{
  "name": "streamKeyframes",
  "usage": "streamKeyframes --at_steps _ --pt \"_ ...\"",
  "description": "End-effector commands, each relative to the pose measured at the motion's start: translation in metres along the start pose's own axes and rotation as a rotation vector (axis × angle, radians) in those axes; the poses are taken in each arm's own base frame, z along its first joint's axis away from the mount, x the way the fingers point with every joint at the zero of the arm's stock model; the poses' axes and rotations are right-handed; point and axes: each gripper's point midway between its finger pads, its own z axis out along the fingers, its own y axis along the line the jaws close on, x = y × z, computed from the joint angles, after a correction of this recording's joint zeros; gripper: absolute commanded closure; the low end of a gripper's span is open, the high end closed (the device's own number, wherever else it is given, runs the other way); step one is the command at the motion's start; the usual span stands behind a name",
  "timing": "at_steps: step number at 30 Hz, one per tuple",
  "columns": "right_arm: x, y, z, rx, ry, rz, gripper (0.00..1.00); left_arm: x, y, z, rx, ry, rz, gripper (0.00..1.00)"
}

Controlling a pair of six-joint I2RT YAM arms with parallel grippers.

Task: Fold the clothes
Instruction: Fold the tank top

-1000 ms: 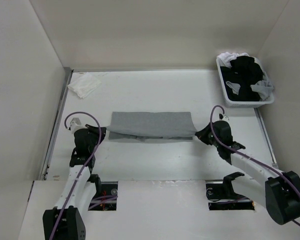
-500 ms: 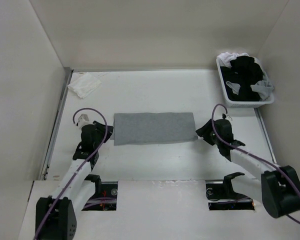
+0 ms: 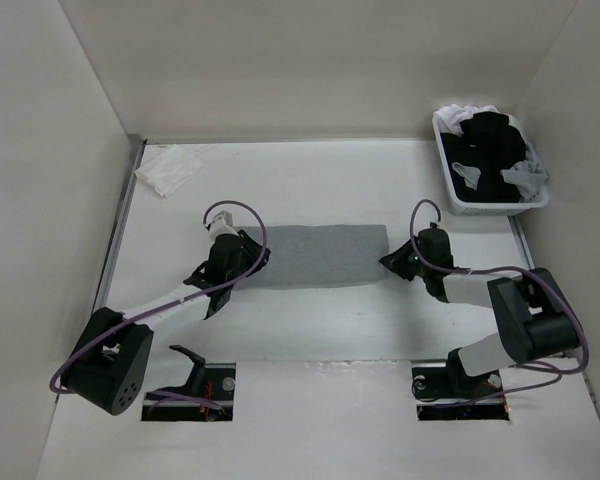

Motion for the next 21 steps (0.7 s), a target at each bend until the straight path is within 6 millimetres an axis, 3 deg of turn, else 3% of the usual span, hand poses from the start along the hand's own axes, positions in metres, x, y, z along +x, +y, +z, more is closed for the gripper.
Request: streamKeyframes --at_steps 1,7,10,16,21 --pt "-0.020 0.021 -0.002 -0.089 -0.066 0.052 0.97 -0.031 -0.044 0.001 0.123 -0.101 0.017 0.79" --pt "-0.063 0.013 -0.048 -0.070 -0.243 0.030 1.00 -0.009 -0.067 -0.006 0.193 -0.058 0.054 0.78" --pt "-0.081 0.024 -0.076 -0.035 -0.321 -0.048 1.00 0.001 -0.076 -0.011 0.227 -0.041 0.058 0.75" --pt "-0.093 0.087 -0.110 0.014 -0.375 -0.316 1.00 -0.005 -0.086 -0.027 0.274 -0.062 0.044 0.71" --pt "-0.051 0.154 -0.101 -0.005 -0.298 -0.525 0.99 -0.024 -0.081 -0.046 0.285 -0.116 0.020 0.69"
